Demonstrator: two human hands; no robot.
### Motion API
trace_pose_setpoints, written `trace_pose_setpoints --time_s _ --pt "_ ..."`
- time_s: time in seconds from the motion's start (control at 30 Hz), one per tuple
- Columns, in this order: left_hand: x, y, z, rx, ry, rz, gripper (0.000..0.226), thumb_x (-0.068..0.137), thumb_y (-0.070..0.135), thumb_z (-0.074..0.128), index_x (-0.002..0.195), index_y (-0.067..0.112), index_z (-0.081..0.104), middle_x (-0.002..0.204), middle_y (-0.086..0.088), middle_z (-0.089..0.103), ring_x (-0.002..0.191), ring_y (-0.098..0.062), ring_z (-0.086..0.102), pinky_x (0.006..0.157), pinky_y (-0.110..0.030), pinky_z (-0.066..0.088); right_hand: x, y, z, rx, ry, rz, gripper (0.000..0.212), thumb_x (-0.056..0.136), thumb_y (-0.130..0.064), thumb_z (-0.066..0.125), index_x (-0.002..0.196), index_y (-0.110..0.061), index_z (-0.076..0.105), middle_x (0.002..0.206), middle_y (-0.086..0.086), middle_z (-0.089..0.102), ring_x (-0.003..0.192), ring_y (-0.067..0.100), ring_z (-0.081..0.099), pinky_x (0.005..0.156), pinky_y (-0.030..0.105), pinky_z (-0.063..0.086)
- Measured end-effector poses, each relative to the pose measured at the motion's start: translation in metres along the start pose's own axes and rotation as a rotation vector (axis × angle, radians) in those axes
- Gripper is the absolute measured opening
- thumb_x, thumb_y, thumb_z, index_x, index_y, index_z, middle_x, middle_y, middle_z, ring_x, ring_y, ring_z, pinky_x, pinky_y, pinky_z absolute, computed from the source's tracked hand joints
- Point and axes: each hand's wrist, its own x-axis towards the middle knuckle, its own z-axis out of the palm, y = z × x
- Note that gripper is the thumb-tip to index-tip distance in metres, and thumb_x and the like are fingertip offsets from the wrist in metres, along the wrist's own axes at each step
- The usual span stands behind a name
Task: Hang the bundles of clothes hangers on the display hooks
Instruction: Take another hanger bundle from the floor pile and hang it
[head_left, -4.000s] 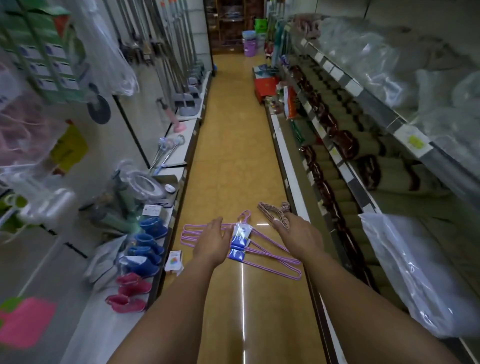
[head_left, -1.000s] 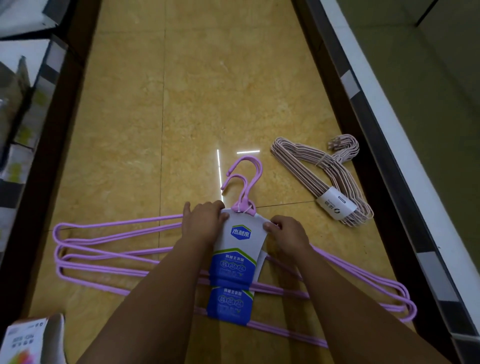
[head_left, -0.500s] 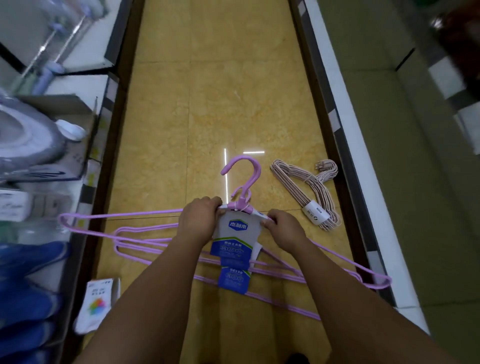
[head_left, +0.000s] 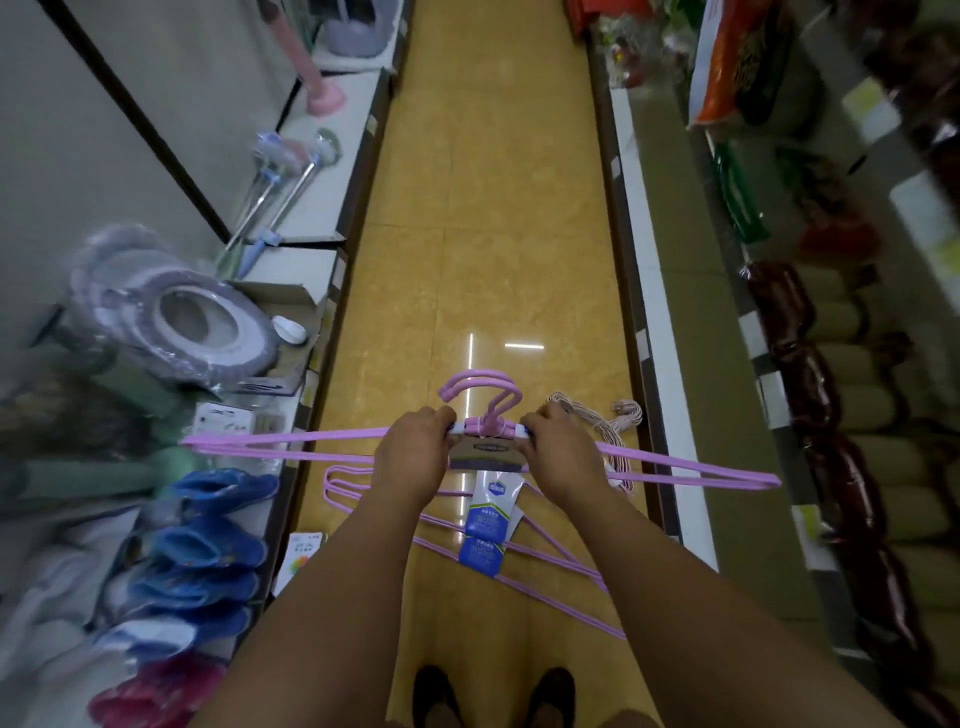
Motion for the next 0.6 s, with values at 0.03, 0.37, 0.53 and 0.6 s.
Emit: trace_pose_setpoints --time_s 0.03,0.37,0.53,0.6 --pt "-0.009 0.005 -0.018 -0.009 0.007 -0.007 0.018 0.097 0.025 0.049 0.109 0.015 0.057 0.101 -0.007 0.06 0.093 -0.025 0.054 0.065 -0.032 0.036 -0.008 -0.011 -0.015 -0.027 0.006 -0.021 0.027 0.099 -0.026 0.046 0.119 -0.013 0.057 0.12 0.008 0.052 0.11 0.027 0.047 0.084 0.035 0.04" --pt "-0.073 0.026 -0.135 -0.053 0.078 -0.112 0.033 0.1 0.033 0.036 0.12 0.014 0.054 0.116 -0.01 0.056 0.109 -0.028 0.049 0.091 -0.038 0.035 -0.058 -0.087 -0.114 0.001 0.085 -0.032 0.017 0.096 -0.017 0.048 0.103 -0.01 0.062 0.102 0.01 0.064 0.095 0.03 0.058 0.068 0.033 0.04" --pt "-0.103 0.021 -0.166 -0.063 0.13 -0.181 0.03 0.101 0.03 0.036 0.117 0.012 0.053 0.117 -0.01 0.054 0.108 -0.026 0.048 0.083 -0.035 0.035 -0.075 -0.123 -0.136 -0.075 0.055 -0.139 0.018 0.096 -0.016 0.044 0.105 -0.012 0.059 0.105 0.013 0.062 0.099 0.033 0.056 0.07 0.035 0.038" --pt "-0.115 0.018 -0.173 -0.058 0.147 -0.212 0.029 0.101 0.031 0.036 0.115 0.012 0.053 0.115 -0.009 0.055 0.105 -0.025 0.048 0.078 -0.032 0.032 -0.083 -0.133 -0.138 -0.118 0.057 -0.205 0.021 0.095 -0.014 0.043 0.109 -0.012 0.058 0.106 0.014 0.061 0.101 0.033 0.055 0.072 0.036 0.04"
